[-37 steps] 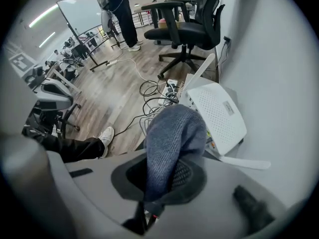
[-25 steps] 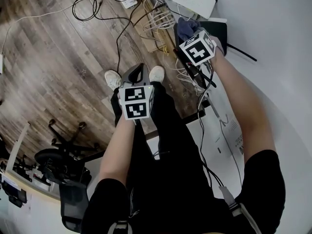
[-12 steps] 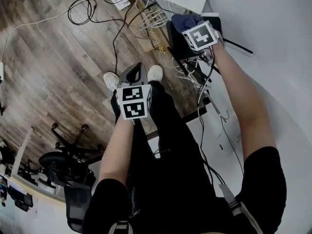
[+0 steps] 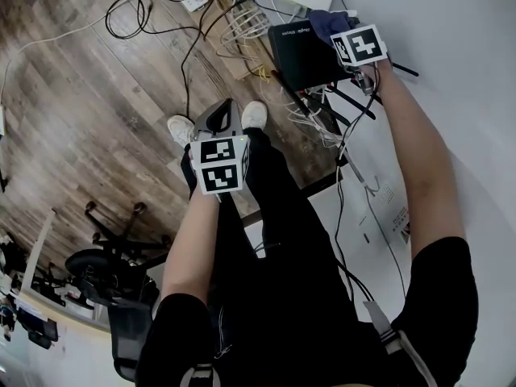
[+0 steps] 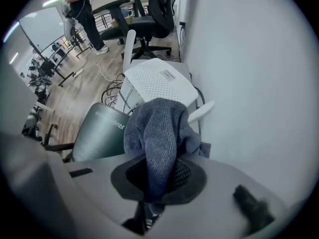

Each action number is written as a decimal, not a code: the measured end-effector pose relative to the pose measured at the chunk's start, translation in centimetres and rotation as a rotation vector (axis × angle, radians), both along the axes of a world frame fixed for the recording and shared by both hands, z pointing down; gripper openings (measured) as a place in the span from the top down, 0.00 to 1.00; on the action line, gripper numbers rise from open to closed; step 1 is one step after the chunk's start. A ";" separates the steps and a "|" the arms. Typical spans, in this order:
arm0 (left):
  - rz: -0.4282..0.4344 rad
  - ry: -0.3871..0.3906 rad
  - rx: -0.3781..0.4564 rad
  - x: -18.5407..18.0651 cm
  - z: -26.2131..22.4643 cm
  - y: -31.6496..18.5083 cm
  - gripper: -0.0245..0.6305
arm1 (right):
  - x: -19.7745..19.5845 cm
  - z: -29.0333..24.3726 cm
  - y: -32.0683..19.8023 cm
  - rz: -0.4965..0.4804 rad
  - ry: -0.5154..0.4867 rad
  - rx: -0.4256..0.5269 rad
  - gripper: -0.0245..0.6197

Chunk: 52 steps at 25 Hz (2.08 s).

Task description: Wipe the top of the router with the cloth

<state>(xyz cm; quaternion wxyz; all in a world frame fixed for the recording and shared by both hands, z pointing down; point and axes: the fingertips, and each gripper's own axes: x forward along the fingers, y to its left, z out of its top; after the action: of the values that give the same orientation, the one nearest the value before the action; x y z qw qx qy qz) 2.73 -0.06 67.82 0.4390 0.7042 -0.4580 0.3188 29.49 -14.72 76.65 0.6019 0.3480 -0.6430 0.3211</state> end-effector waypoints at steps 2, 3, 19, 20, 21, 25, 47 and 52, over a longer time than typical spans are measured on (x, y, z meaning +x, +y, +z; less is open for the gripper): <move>-0.004 -0.008 -0.003 -0.3 0.2 0.0 0.95 | 0.5 0.0 -0.1 -0.009 0.016 0.003 0.89; -0.007 -0.011 -0.005 -0.4 0.2 0.1 0.95 | 0.8 0.1 -0.1 -0.023 0.030 0.002 0.89; 0.000 -0.003 -0.010 0.6 0.4 0.5 0.95 | 7.8 1.2 -1.5 -0.018 0.310 0.015 0.89; -0.001 -0.004 -0.011 0.5 0.5 0.5 0.95 | 8.1 1.3 -1.5 -0.005 0.318 0.007 0.89; -0.001 -0.004 -0.012 0.3 0.5 0.5 0.95 | 8.4 1.4 -1.4 0.009 0.320 -0.002 0.89; 0.004 -0.009 -0.016 -0.5 0.8 0.7 0.95 | 8.6 1.7 -0.7 -0.006 0.358 -0.076 0.89; -0.011 0.034 -0.033 -2.0 0.7 1.9 0.95 | 8.8 1.3 4.7 -0.308 0.556 -0.333 0.89; -0.007 0.036 -0.031 -2.6 0.7 1.9 0.95 | 8.4 1.1 5.7 -0.309 0.546 -0.360 0.89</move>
<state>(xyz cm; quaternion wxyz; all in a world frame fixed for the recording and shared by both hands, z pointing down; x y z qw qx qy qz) 0.11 1.81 68.56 0.4589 0.7014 -0.4475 0.3118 37.92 -9.02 77.73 0.8446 0.2081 -0.4366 0.2295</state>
